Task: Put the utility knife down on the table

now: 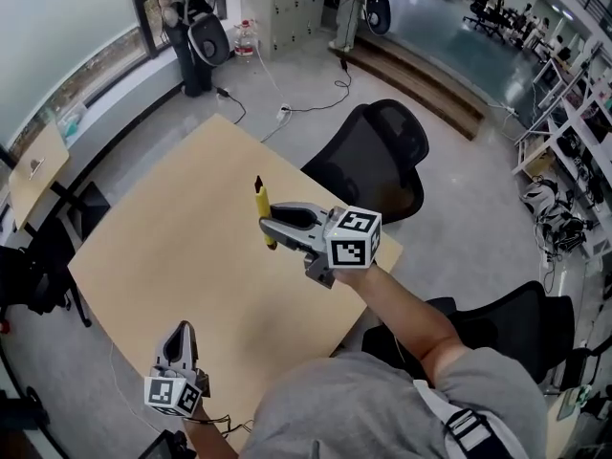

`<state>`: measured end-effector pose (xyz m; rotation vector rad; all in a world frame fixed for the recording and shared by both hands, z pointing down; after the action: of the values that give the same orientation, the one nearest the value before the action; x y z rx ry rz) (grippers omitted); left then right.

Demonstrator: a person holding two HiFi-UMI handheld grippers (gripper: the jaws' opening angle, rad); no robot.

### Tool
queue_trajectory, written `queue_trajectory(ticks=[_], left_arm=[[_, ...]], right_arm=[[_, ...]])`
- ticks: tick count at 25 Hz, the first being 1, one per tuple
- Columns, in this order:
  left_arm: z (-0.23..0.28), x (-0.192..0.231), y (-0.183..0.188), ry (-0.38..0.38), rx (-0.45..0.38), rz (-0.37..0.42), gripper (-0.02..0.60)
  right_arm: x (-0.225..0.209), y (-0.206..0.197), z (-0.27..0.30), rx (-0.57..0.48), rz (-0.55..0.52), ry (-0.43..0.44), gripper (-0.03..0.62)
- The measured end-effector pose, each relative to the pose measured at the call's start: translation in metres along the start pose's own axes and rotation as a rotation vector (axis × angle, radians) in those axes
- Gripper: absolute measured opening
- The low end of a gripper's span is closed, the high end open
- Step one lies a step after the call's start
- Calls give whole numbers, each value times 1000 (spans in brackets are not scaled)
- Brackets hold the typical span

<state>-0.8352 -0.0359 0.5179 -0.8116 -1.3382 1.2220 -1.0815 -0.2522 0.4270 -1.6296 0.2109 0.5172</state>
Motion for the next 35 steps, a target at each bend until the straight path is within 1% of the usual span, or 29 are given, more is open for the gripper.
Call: queue_trajectory(ticks=[5,9,13,16,18,20,25,27,29,31,33,34,35], left_arm=[[0,7,-5,40,9,-10,6],[-1,8,-3,68,11,-7,6],[0,17,3,103,12,-12,6],[-14,26,8,129,41,-30,6],[-28,34,11,151,60,-54,6],[-34,47,4,154,75,-72,6],[-28,65,-33,111,98,-80,6],[-19,61,-35,94,102,-79,6],[1,43,-26,87,111,-72,6],[24,16,-17,111,125,-65,6],[41,-5,-21,157,140,-63,6],[51,-8,-28,166,143,-62,6],[67,-7,-34,155,141,-59,6]], right_arm=[[-34,-9,29,47,15,9,117],[-64,-17,51,81,45,16,117],[-99,-21,76,112,41,4,117],[-113,-26,101,149,42,-12,117],[-116,-36,125,174,48,-16,117],[-120,-52,151,199,46,-16,117],[-133,-107,187,255,80,-12,117],[-140,-120,194,296,88,-6,117],[-155,-117,195,333,89,11,117],[-175,-113,194,368,96,46,117],[-196,-126,195,403,119,90,117],[-212,-133,193,420,119,82,117],[-233,-132,186,435,96,35,117]])
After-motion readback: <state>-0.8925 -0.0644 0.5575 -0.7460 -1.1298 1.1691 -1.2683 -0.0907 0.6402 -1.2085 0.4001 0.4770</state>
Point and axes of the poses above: the fingertips, and each gripper's own axes: z forward along the fingers, x to its left, y out of its top, the point moved 5 cm from there along -z, backward along the fingers, and after that the axes turned 6 degrees about -x, right-handed, at the moved point
